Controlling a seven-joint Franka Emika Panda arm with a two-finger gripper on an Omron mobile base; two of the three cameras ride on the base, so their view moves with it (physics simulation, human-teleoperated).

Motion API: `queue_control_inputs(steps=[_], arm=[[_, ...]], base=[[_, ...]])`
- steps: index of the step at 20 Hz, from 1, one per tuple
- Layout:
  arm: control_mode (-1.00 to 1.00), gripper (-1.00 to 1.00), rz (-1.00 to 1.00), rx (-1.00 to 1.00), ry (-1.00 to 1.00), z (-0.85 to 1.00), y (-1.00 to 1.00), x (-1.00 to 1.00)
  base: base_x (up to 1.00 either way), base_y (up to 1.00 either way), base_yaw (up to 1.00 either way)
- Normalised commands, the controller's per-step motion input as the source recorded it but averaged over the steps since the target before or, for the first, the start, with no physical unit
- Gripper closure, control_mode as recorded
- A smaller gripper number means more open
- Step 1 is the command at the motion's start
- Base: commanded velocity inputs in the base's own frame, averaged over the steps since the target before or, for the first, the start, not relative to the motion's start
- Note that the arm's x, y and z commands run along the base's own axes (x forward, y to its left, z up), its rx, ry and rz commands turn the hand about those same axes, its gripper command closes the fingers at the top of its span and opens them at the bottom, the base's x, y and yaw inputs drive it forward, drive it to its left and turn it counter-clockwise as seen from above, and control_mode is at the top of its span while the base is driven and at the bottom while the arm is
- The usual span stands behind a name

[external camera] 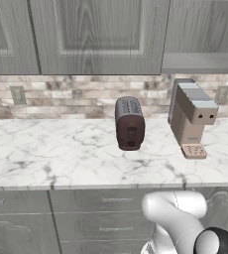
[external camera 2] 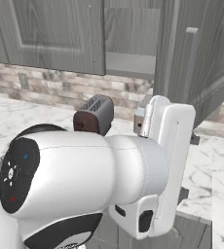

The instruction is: Open the cabinet. Pick the soap dispenser and place it next to the sink. Then close the cabinet.

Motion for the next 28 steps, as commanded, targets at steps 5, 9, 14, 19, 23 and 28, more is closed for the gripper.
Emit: queue_control_inputs(steps=[5, 9, 14, 19, 23, 28], arm=[[-1.00, -1.00, 0.07, -0.07, -0.12, 0.02, 0.00, 0.20], [-1.00, -1.00, 0.05, -0.05, -0.07, 0.07, -0.05, 0.24], [-1.00, -1.00, 0.05, -0.03, -0.05, 0.09, -0.09, 0.23], [-1.00, -1.00, 0.04, -0.02, -0.07, 0.10, -0.10, 0.15], [-1.00, -1.00, 0.02, 0.00, -0.05, 0.06, -0.08, 0.19], [-1.00, -1.00, 0.01, 0.00, -0.03, 0.01, -0.08, 0.27]], base=[[0.00, 0.00, 0.00], [0.00, 0.00, 0.00], [0.00, 0.00, 0.00], [0.00, 0.00, 0.00], [0.00, 0.00, 0.00], [0.00, 0.00, 0.00]])
